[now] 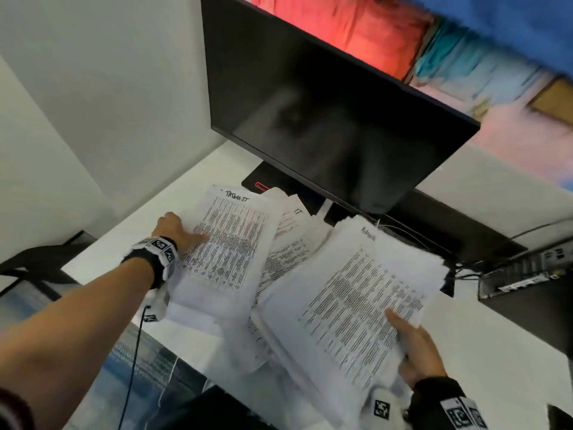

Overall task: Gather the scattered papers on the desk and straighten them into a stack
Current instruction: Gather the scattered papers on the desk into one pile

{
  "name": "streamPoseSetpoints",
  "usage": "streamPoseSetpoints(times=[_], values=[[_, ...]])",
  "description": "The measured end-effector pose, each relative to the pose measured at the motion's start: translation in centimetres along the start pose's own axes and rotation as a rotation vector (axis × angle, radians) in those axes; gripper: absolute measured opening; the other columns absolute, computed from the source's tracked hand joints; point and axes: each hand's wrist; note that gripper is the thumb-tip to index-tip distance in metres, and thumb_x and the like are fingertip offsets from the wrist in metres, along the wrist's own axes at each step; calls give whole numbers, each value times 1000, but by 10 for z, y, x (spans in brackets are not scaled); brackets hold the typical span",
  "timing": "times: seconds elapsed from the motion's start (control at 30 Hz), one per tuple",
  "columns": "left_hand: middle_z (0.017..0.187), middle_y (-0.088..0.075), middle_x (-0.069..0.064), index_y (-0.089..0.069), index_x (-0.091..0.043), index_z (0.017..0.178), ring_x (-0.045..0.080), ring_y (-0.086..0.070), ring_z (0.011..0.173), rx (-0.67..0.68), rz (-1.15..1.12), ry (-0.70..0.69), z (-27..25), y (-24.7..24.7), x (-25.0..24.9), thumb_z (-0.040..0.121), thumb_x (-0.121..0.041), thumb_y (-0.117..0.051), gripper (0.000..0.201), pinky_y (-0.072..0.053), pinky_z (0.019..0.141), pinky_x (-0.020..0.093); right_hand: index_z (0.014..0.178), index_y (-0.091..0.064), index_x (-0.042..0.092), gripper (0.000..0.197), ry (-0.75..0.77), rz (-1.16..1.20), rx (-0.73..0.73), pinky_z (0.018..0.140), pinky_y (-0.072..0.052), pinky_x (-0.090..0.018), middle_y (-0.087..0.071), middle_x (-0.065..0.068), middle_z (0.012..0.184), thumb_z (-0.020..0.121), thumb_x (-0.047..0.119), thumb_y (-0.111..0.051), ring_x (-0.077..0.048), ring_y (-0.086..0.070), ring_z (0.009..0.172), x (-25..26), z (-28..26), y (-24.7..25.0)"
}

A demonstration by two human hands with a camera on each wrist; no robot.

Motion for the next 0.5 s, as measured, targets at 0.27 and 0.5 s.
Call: streamPoseSetpoints(times=[0.27,0.5], values=[[141,-55,15,-50,-7,138,33,-53,127,199,117,-196,-7,-27,-22,82,-42,-76,72,-45,101,38,115,-67,3,23,-234,48,56,75,-59,-42,-79,-20,101,99,16,-58,-34,-77,87,-29,7,-48],[137,-57,15,-53,-3,134,32,-55,124,341,333,-303,-2,-19,-39,92,-53,-57,65,-43,99,38,132,-60,4,40,-159,-32,4,94,-54,-58,-73,-22,119,93,13,-66,-40,-72,106,-44,38,-64]])
Point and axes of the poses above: each hand's wrist, its own z-axis towards the middle knuckle, its own y-axis out of the back of the hand, x = y × z
